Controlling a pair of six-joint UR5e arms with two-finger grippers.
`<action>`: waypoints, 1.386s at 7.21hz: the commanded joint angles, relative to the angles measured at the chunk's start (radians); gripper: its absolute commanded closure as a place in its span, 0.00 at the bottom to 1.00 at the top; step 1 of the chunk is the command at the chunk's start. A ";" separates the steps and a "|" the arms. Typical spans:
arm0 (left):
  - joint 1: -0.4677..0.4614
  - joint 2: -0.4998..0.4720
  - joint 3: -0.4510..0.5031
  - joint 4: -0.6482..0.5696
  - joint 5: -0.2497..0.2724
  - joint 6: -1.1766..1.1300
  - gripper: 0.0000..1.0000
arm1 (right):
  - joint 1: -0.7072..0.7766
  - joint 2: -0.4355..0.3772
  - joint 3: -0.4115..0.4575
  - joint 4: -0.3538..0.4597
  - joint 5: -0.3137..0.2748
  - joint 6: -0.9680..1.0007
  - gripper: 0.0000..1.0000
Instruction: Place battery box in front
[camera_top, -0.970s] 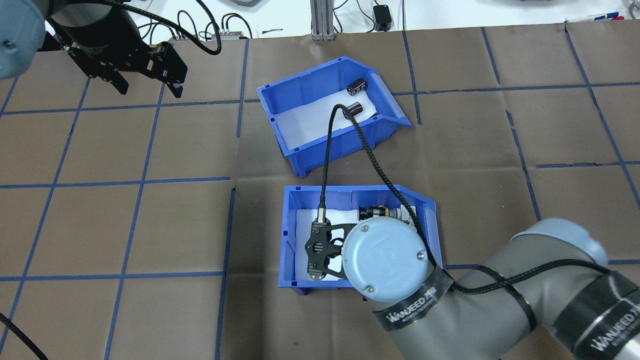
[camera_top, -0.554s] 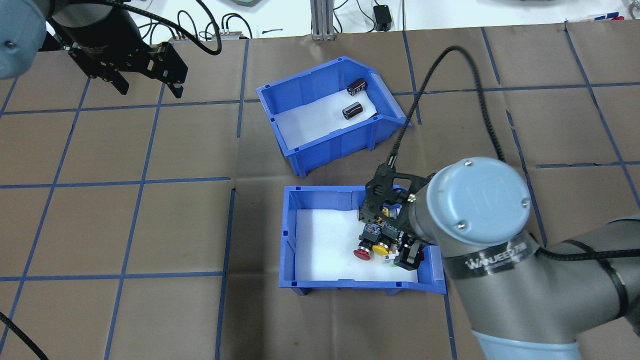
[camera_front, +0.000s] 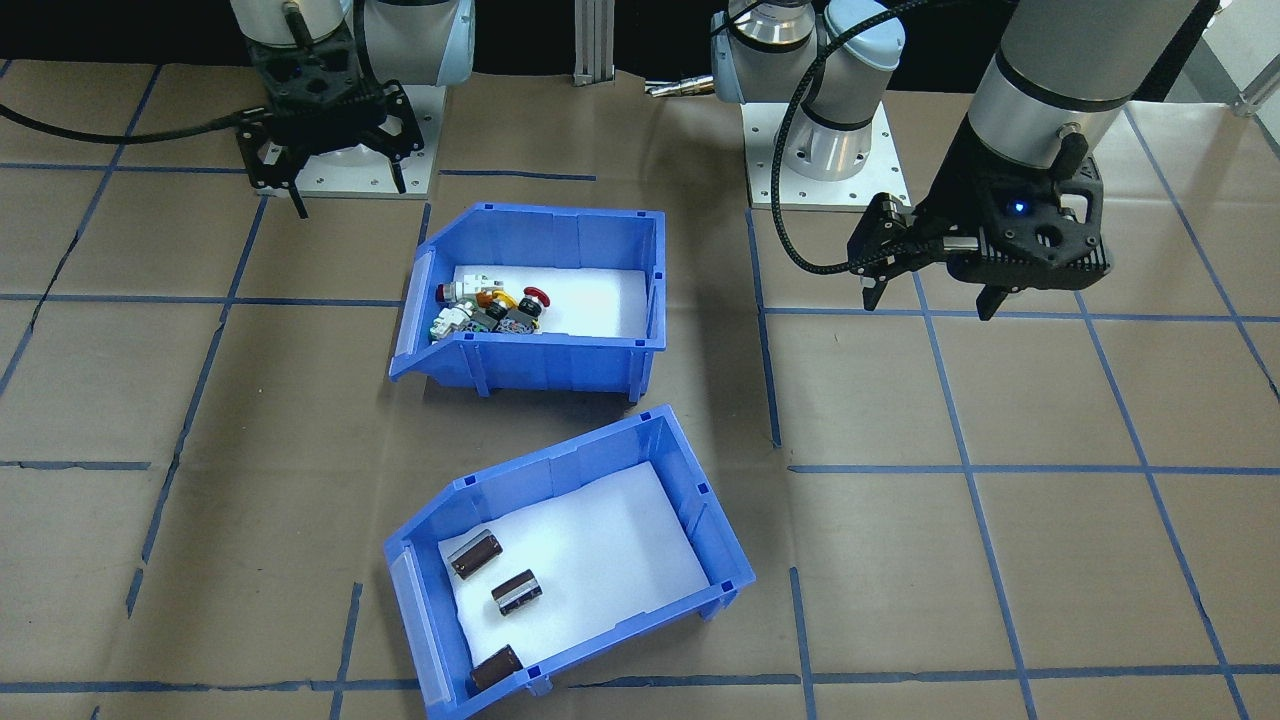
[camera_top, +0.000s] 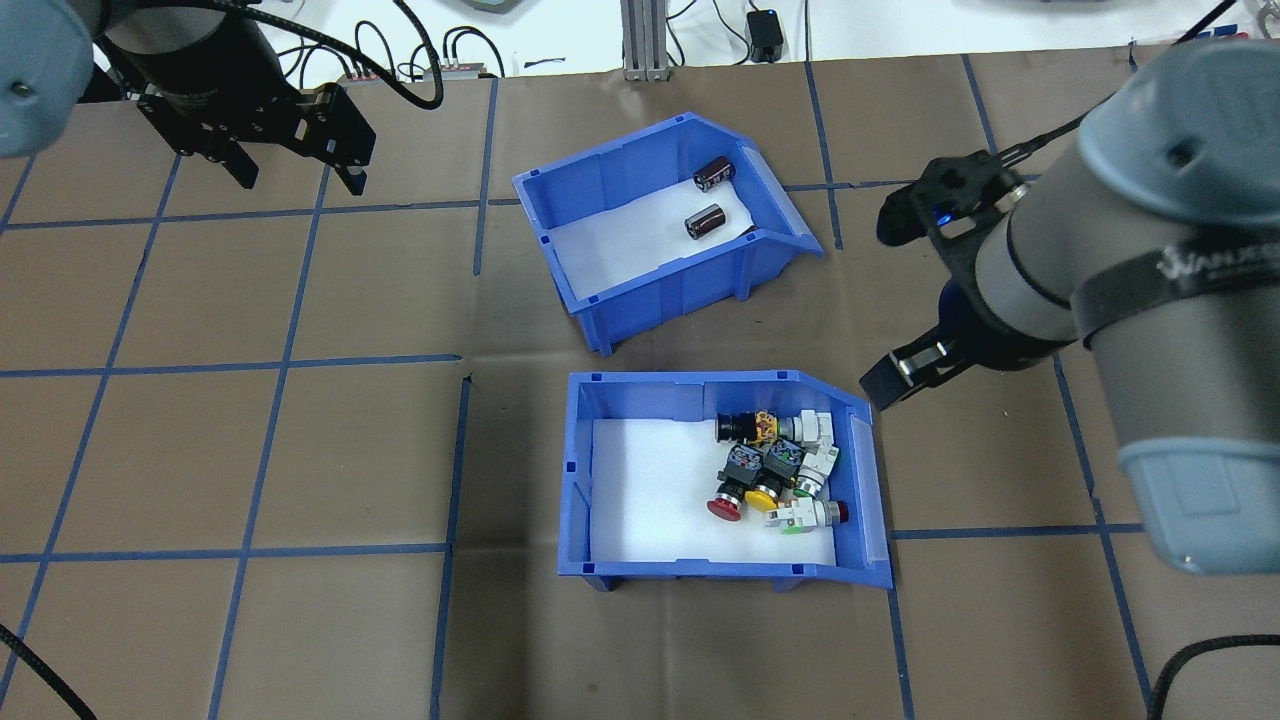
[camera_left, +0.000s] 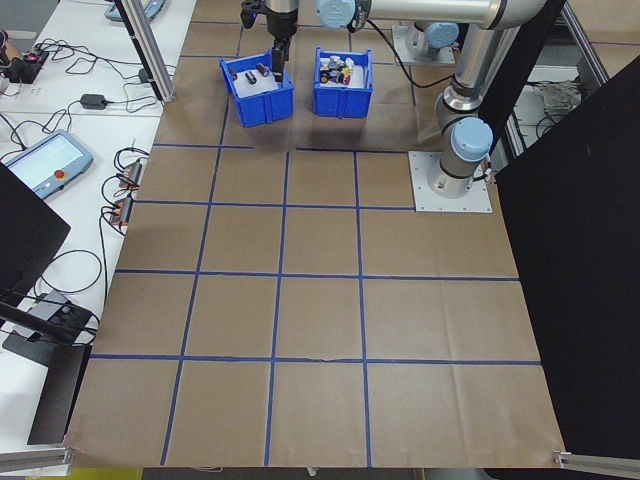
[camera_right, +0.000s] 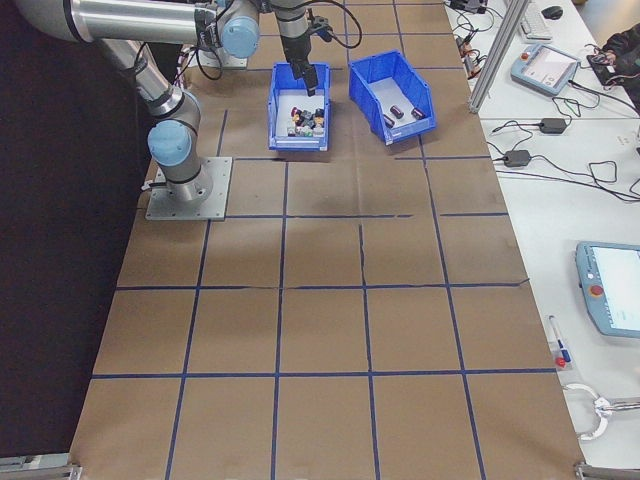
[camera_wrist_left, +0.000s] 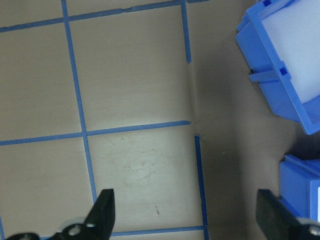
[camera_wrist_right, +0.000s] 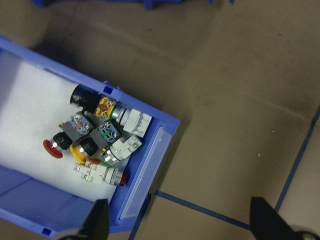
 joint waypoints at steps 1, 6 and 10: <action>0.000 -0.004 0.000 0.000 0.000 0.001 0.00 | -0.032 0.097 -0.114 0.018 -0.012 0.242 0.00; 0.000 -0.008 0.002 0.002 -0.002 0.002 0.00 | -0.029 0.272 -0.282 0.102 -0.020 0.384 0.00; 0.000 -0.009 0.002 0.002 -0.002 -0.001 0.00 | -0.029 0.271 -0.291 0.102 -0.018 0.384 0.00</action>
